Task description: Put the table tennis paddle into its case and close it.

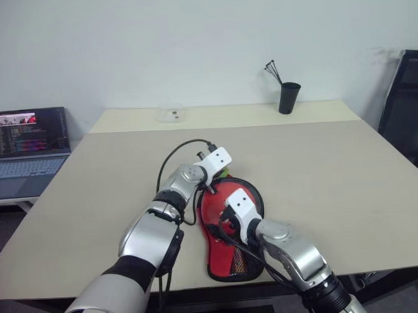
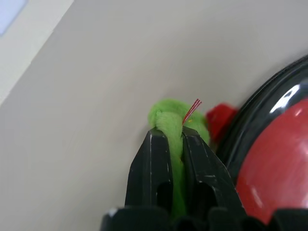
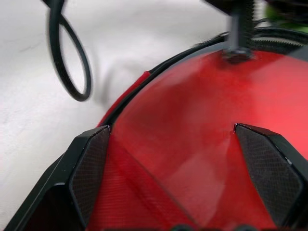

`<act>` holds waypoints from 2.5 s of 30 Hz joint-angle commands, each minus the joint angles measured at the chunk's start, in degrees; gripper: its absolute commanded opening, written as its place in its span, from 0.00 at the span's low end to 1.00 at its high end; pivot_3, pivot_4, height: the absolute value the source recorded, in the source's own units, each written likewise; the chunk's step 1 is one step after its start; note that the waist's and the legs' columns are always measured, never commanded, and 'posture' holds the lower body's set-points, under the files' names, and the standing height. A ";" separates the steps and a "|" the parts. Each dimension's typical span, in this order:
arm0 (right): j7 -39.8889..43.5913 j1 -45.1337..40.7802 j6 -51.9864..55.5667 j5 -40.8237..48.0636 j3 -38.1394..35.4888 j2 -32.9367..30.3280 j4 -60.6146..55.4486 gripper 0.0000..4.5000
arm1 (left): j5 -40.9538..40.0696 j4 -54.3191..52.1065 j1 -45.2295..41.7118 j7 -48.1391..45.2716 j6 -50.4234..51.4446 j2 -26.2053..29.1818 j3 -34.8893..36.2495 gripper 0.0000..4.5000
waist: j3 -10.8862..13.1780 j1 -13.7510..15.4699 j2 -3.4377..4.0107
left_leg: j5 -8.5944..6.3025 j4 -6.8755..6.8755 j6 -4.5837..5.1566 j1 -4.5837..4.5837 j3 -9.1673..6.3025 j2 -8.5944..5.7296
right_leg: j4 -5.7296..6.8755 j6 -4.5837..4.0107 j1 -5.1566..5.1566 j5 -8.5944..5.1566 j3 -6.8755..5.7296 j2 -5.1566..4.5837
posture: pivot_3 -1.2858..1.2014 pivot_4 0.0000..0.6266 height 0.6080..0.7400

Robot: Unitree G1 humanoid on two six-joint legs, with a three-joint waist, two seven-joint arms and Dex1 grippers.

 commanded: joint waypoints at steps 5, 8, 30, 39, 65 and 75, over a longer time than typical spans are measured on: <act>-0.63 3.73 3.25 -0.23 1.81 0.53 2.20 1.00 | 5.10 -0.75 -5.38 3.68 -4.31 -3.38 -2.83 0.01 | -0.03 0.10 -0.03 | 0.00 0.00 0.00 -0.01 0.00 0.00 | -0.03 0.00 0.01 0.00 0.01 -0.01 | 0.52 0.24 1.00; -0.78 4.16 3.37 -0.26 2.03 0.80 2.02 1.00 | 7.18 -0.69 -6.28 5.19 -5.87 -4.88 -4.29 0.01 | -0.04 0.11 -0.04 | 0.00 -0.01 0.00 -0.01 0.00 0.00 | -0.03 0.00 0.01 0.00 0.00 -0.02 | 0.52 0.24 1.00; -1.51 4.28 2.53 -0.84 2.04 1.63 3.03 1.00 | 4.22 -0.97 -6.77 -4.81 -9.87 -12.13 -1.04 0.15 | -0.05 0.10 -0.03 | 0.00 -0.03 0.00 -0.04 0.00 -0.04 | -0.13 0.01 0.02 0.00 -0.02 -0.02 | 0.52 0.24 1.00; -1.09 2.96 1.57 -1.01 1.74 1.57 4.55 1.00 | 1.10 -1.41 -6.51 -7.13 -9.59 -11.22 2.03 0.82 | -0.16 -0.19 0.00 | 0.00 -0.04 0.00 0.08 0.05 -0.03 | -0.10 0.01 0.07 0.00 0.03 0.06 | 0.52 0.24 1.00; 13.73 -1.12 17.03 20.31 -21.89 -21.18 -20.16 1.00 | -23.28 -31.63 16.61 -31.94 5.51 6.80 16.35 0.82 | -0.14 -0.27 0.05 | 0.00 -0.04 0.00 -0.01 0.02 0.06 | -0.09 -0.02 0.01 0.01 0.06 0.03 | 0.52 0.24 1.00; 7.02 -16.41 -2.33 9.45 -18.96 -17.27 9.57 1.00 | -24.04 -52.34 31.70 -31.01 17.64 8.43 11.10 0.82 | -0.14 0.14 0.05 | 0.00 0.08 0.00 -0.01 -0.02 0.07 | 0.09 -0.05 0.01 0.02 0.19 -0.01 | 0.52 0.24 1.00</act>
